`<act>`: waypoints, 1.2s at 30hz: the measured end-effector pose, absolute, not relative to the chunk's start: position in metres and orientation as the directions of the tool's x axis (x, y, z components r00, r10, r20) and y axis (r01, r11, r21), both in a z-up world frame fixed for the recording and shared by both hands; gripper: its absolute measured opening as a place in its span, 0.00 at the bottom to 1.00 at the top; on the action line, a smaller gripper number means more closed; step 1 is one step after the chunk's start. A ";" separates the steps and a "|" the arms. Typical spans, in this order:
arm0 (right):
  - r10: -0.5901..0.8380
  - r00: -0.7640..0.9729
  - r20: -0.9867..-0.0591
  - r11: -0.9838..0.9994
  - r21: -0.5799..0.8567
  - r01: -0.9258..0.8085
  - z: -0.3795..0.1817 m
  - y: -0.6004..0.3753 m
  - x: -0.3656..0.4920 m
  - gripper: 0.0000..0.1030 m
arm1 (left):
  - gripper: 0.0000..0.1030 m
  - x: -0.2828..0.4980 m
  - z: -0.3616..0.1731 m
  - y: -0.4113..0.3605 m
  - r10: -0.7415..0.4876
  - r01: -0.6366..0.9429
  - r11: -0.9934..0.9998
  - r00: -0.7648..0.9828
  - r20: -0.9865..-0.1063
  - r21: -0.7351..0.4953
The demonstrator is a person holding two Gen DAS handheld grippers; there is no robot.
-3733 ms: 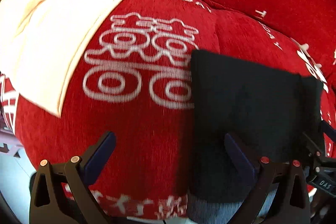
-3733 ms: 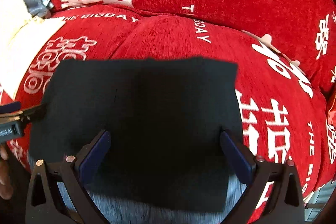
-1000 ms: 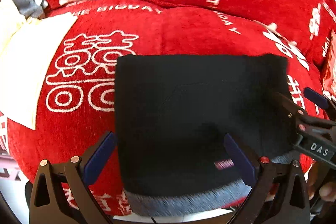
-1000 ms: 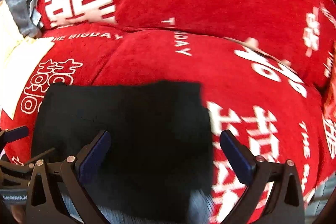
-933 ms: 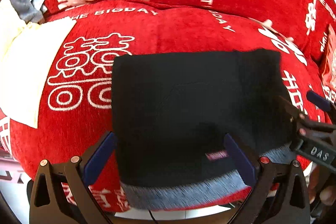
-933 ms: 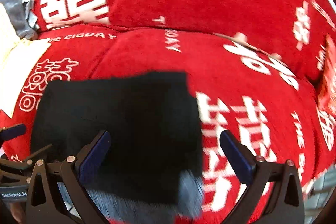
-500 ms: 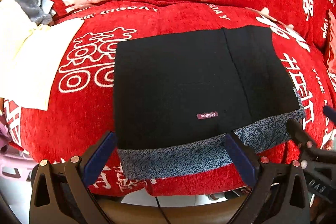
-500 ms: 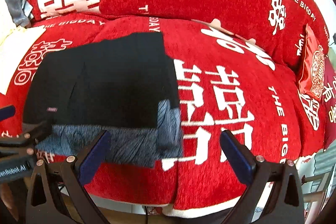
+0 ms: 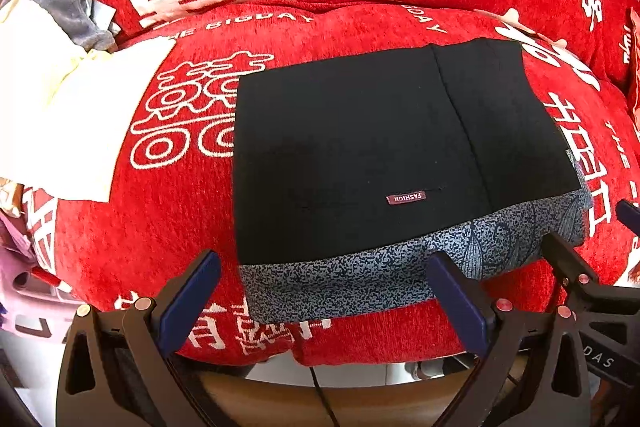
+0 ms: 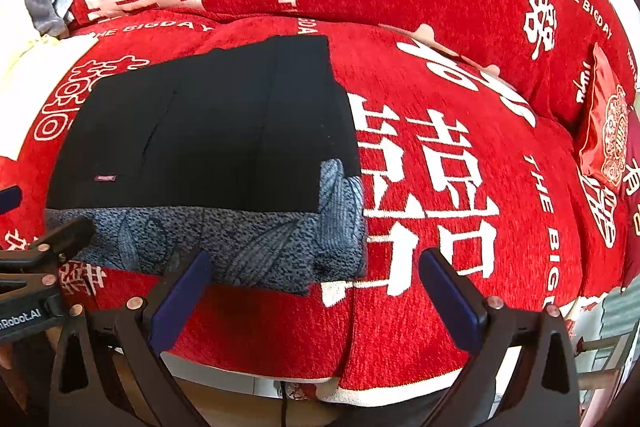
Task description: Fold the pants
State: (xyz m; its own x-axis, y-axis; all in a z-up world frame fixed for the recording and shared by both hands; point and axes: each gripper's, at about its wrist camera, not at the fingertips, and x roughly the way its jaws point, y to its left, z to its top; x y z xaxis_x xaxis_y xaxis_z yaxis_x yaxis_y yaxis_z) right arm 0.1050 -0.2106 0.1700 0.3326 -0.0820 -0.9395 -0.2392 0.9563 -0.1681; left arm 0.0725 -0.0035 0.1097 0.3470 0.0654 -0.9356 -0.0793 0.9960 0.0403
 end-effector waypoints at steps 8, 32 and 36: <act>-0.086 0.343 -0.936 0.958 -0.172 -0.231 0.175 -0.215 0.107 1.00 | 1.00 0.076 0.106 -0.006 0.060 -0.064 0.997 0.329 -0.943 0.041; -0.074 0.349 -0.934 0.952 -0.171 -0.254 0.173 -0.212 0.106 1.00 | 1.00 0.078 0.097 -0.004 0.014 -0.049 0.999 0.297 -0.955 -0.001; -0.071 0.352 -0.933 0.950 -0.171 -0.261 0.174 -0.209 0.105 1.00 | 1.00 0.077 0.098 -0.003 0.014 -0.044 0.999 0.299 -0.954 0.001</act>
